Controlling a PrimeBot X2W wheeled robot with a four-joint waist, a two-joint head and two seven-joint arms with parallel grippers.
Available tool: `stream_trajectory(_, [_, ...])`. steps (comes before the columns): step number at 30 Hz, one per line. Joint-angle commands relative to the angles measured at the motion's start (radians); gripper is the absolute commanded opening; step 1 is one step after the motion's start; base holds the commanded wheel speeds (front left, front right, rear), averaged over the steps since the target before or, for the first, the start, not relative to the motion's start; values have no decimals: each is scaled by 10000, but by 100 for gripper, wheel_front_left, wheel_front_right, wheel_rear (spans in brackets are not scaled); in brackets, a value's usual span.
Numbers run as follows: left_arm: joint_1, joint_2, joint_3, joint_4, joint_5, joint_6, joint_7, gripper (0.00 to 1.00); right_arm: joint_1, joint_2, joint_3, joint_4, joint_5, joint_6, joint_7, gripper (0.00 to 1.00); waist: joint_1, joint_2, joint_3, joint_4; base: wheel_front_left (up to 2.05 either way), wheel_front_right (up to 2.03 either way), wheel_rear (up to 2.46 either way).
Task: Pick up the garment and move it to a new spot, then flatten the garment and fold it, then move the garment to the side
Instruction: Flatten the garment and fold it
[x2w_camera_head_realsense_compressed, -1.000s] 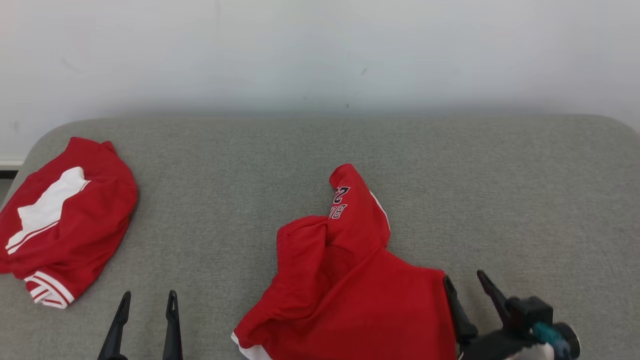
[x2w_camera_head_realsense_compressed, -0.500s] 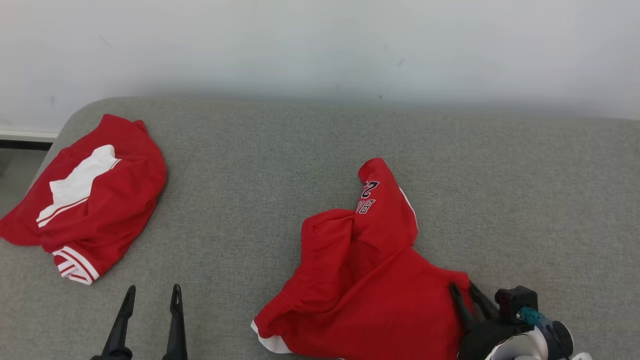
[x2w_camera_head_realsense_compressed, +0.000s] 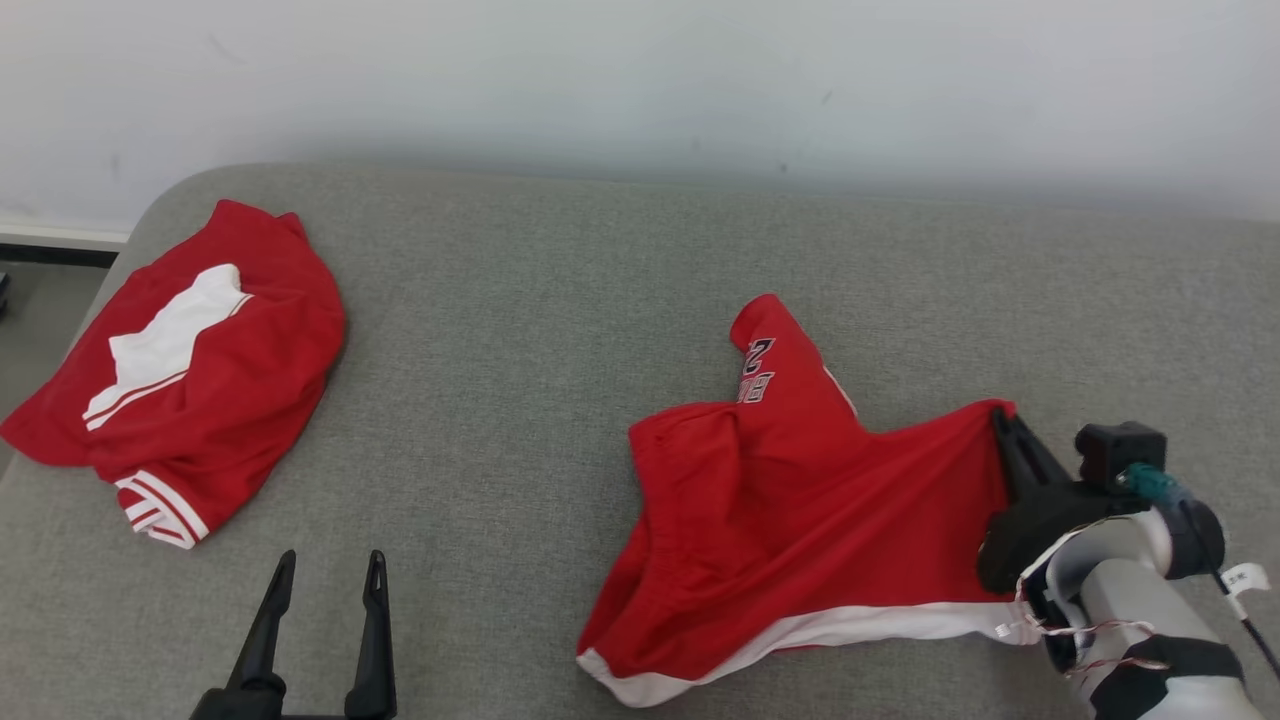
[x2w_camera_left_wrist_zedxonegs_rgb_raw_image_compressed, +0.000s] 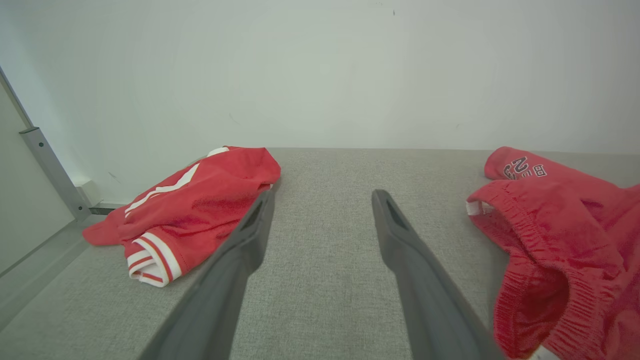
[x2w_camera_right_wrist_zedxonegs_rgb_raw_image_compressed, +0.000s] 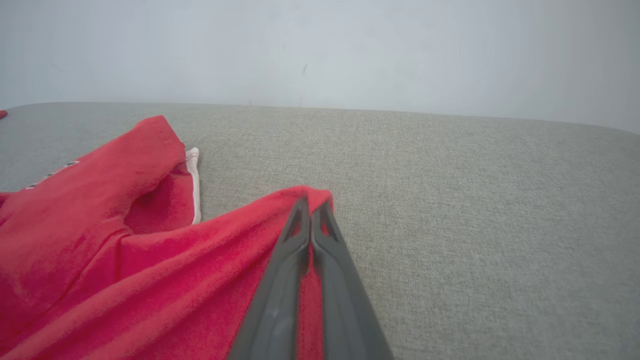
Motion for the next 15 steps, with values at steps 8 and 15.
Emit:
stream_trajectory(8, [-74,-110,-45,131,149,-53,-33,100,-683,-181,28,1186,23,-22,-116,100,-1,-1,-58,205,0,0,0])
stream_trajectory(15, [275,-133,67,158,187,-58,-33,100,-148,-196,416,771,128,-24,-186,100,-1,-1,-585,-132,0,0,0])
